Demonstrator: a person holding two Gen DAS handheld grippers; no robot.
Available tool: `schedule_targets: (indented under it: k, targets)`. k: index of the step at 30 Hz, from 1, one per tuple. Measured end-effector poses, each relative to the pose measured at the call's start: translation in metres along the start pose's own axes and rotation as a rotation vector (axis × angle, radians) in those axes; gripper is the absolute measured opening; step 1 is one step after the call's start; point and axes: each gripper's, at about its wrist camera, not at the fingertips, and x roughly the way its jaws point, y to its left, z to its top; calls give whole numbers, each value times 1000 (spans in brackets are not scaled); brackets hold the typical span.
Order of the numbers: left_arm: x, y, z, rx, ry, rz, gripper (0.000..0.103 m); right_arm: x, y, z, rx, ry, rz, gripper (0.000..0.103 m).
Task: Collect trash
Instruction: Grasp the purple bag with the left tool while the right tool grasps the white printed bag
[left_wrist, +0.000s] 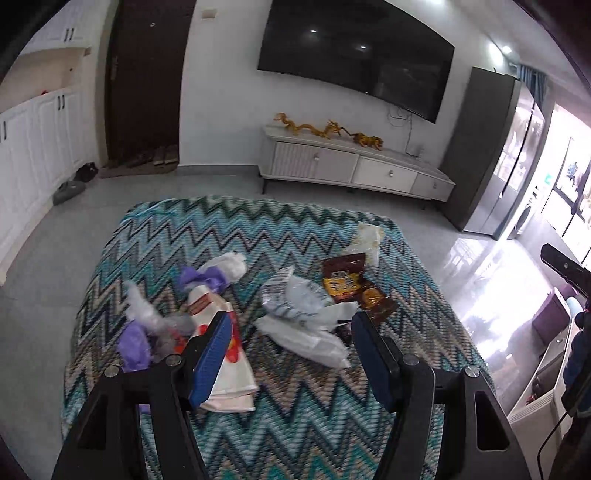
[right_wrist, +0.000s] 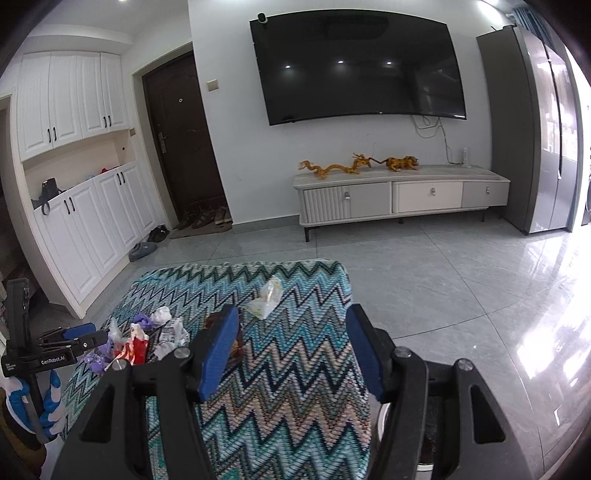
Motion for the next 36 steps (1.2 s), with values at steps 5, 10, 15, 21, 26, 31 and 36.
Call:
schedule_targets:
  k: [5,10,15,21,26,31,36]
  targets:
    - [-3,59,-23,-88,28,66,65,17,30,-4,-25,45,70,59]
    - [4,99,-39,-154,64,105,65,53,56,-12,-40,128,141,59]
    - [24,119,-52,-199,108,103,65,97,89,-30,-77,236,214,59]
    - [46,138,-65,-260,151,66,65,148,128,-57,-144,362,312,59]
    - [56,145,-69,-281,160,22,64,184,154,-72,-206,418,333,59]
    - [62,144,-69,-263,156,3,53,213,161,-77,-227,451,328,59]
    - [62,145,-68,-268,151,-17,46,234,160,-81,-230,478,339,59]
